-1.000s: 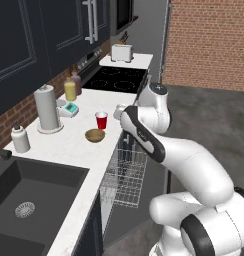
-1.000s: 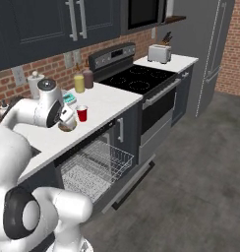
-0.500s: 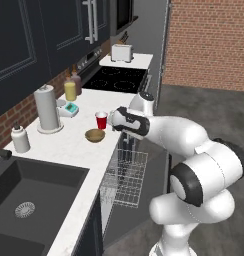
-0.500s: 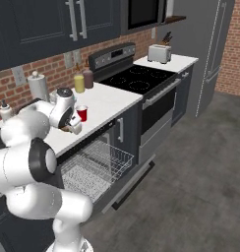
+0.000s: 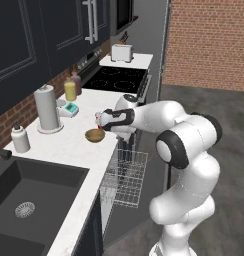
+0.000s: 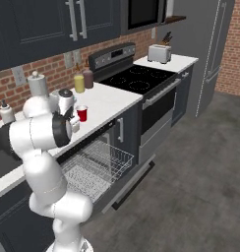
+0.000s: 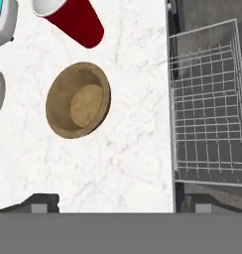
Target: Pick up the cup and bowl from the counter, place them in the dishwasher, and close the dishwasher door.
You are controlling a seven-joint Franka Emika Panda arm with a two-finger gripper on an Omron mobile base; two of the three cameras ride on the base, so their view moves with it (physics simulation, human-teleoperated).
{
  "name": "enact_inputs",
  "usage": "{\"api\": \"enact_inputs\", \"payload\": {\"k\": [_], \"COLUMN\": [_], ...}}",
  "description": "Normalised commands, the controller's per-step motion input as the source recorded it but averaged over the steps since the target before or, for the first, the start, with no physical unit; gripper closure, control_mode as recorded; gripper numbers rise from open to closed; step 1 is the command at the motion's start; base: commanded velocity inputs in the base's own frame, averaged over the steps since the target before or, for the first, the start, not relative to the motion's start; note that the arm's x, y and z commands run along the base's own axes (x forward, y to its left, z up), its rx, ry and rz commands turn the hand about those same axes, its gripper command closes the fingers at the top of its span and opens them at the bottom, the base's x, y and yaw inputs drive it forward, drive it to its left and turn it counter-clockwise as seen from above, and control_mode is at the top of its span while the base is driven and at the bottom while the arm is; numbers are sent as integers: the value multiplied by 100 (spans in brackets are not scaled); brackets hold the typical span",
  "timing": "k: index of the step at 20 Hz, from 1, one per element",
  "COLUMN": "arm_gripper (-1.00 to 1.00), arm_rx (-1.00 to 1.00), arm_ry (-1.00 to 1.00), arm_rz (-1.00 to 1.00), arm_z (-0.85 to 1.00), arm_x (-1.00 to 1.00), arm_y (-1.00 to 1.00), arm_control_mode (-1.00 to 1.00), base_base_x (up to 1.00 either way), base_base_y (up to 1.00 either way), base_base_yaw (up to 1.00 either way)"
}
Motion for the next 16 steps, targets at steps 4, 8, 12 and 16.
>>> {"api": "enact_inputs", "payload": {"k": [4, 8, 12, 16], "arm_gripper": [-100, -100, -100, -100], "arm_rx": [0, 0, 0, 0], "arm_ry": [8, 2, 0, 0], "arm_rz": [0, 0, 0, 0], "arm_z": [-49, -39, -41, -41], "arm_x": [57, 34, 21, 32], "arm_y": [7, 0, 4, 10], "arm_control_mode": [-100, -100, -100, -100], "base_base_x": [0, 0, 0, 0], "base_base_y": [0, 0, 0, 0], "base_base_yaw": [0, 0, 0, 0]}}
